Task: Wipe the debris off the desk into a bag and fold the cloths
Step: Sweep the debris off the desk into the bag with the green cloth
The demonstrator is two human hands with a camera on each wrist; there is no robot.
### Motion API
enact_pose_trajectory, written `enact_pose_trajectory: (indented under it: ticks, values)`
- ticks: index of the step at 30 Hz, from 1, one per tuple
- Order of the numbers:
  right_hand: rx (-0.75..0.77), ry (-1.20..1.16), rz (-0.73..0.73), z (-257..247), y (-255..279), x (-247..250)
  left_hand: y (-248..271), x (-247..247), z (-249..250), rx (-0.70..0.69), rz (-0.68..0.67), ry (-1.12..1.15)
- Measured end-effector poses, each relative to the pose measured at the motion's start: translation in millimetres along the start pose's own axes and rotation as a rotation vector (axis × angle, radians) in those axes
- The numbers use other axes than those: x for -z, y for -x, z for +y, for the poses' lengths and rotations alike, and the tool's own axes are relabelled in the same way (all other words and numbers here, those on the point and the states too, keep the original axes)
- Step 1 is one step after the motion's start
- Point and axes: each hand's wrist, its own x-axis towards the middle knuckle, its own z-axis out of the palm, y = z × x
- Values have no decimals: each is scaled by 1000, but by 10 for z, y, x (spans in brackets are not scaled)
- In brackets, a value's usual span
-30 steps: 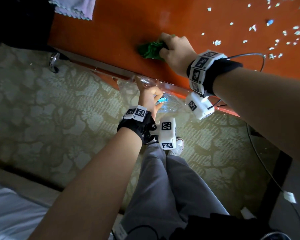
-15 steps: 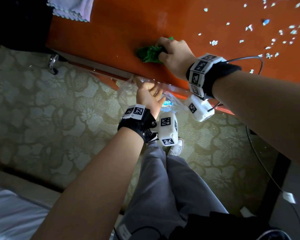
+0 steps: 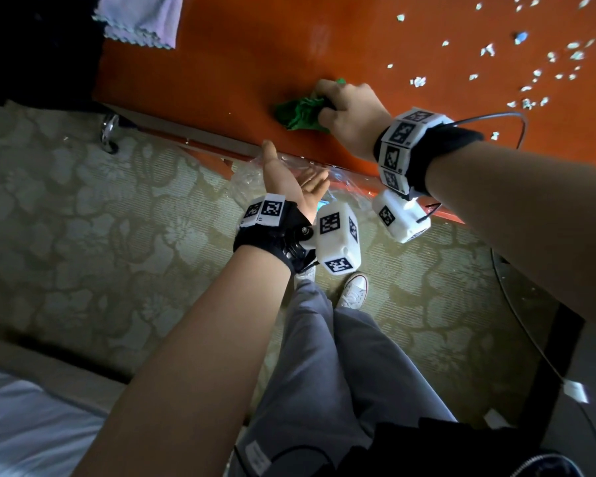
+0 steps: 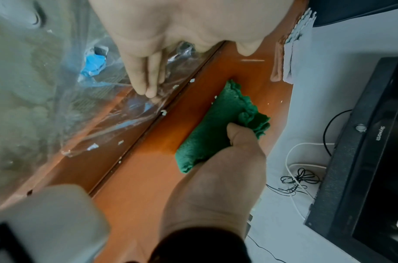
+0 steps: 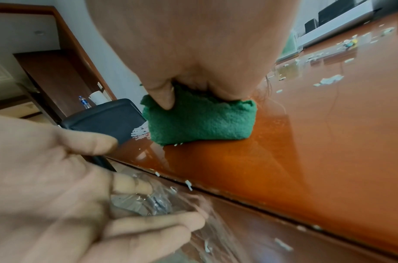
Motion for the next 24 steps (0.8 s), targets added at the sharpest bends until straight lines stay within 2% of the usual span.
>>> enact_pose_trajectory:
  ticks: [5,12,17,22,24]
  values:
    - [4,-6,12,2,17,11,-25,117,-41,58,-143,186]
    - [-18,-26,2,5,53,2,-50,214,-57,98,-242,235]
    - [-3,-30,-4,-35,199,-7,-80,207,-98,80,-265,248]
    - [35,-41,-170,-52,433,-161,-106,254,-201,49,-266,215]
    - [16,-97,-142,-29,453,-138,-96,249,-223,41,-244,208]
